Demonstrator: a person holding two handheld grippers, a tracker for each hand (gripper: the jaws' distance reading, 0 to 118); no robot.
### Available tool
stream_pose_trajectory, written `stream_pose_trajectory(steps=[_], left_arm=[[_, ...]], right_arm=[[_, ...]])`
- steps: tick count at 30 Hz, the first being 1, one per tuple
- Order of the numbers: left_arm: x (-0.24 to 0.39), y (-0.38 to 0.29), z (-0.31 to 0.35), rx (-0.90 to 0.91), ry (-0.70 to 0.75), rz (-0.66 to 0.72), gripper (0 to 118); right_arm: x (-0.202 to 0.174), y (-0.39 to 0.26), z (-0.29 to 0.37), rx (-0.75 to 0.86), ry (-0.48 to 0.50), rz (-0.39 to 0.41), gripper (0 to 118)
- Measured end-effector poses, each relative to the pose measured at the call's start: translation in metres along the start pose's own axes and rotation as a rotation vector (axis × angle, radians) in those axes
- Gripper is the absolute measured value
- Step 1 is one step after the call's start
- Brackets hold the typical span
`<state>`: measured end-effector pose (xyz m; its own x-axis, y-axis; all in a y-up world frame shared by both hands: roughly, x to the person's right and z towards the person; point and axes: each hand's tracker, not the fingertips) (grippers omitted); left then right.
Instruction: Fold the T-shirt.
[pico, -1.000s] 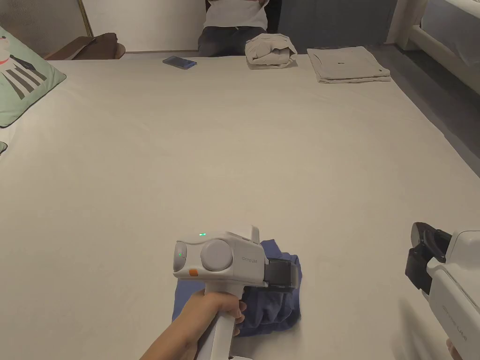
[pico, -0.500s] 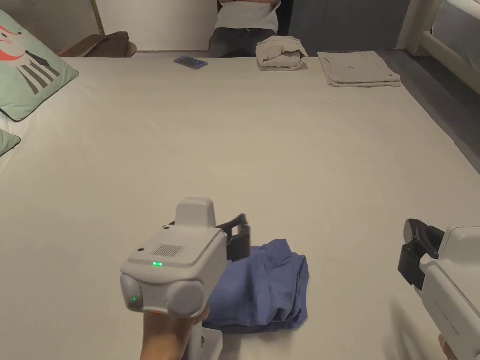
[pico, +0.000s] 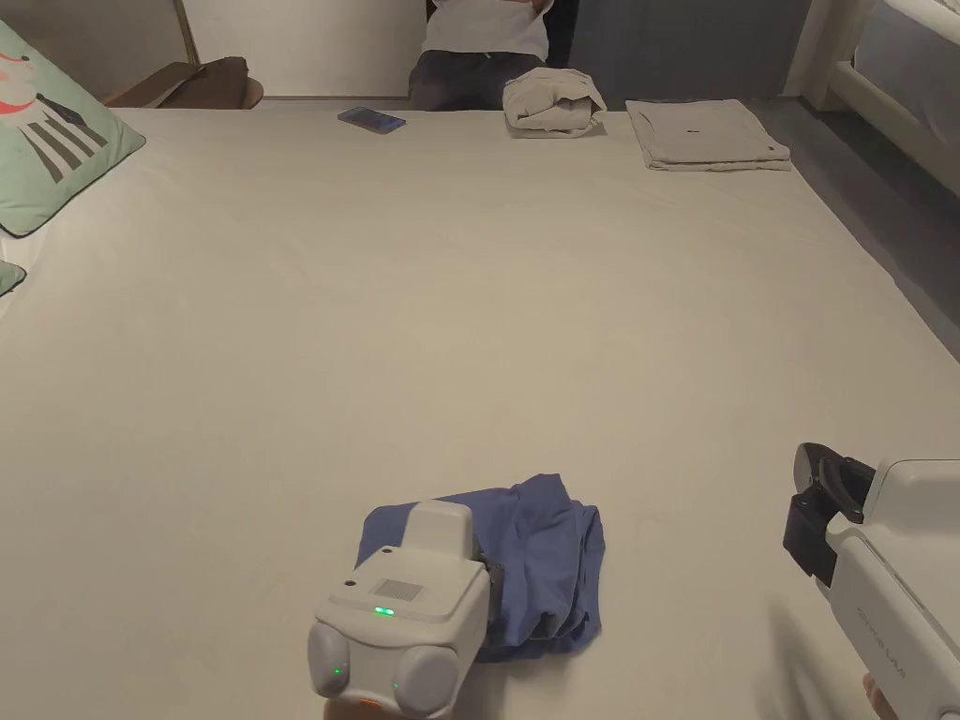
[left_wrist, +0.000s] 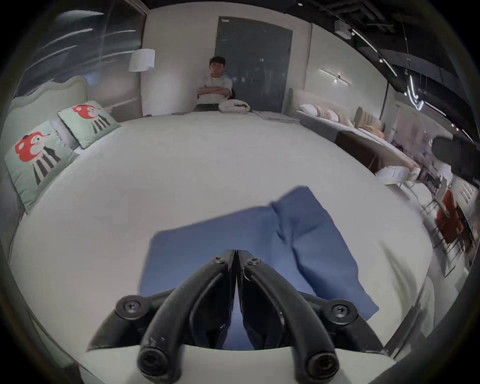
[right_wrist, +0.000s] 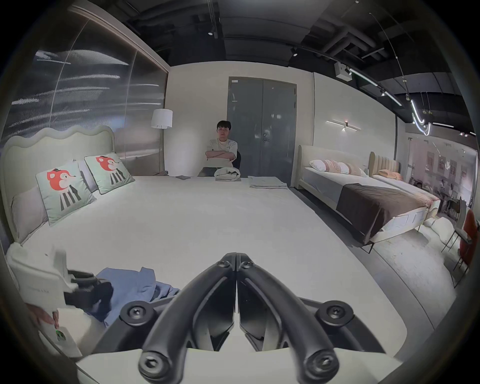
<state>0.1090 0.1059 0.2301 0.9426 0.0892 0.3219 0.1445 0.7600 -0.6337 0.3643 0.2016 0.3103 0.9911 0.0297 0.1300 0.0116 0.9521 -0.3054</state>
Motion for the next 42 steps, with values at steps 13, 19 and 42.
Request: stream_pose_trajectory(steps=[13, 19, 42], left_arm=[[0.080, -0.002, -0.045, -0.076, -0.085, -0.114, 0], [0.077, 0.000, -0.036, -0.055, -0.093, -0.126, 0], [-0.117, 0.078, 0.127, 0.517, 0.178, -0.018, 0]], right_arm=[[0.033, -0.004, 0.011, -0.006, -0.077, -0.015, 0], [0.032, -0.005, 0.012, -0.010, -0.081, -0.015, 0], [-0.075, 0.046, 0.011, 0.189, 0.033, 0.037, 0]])
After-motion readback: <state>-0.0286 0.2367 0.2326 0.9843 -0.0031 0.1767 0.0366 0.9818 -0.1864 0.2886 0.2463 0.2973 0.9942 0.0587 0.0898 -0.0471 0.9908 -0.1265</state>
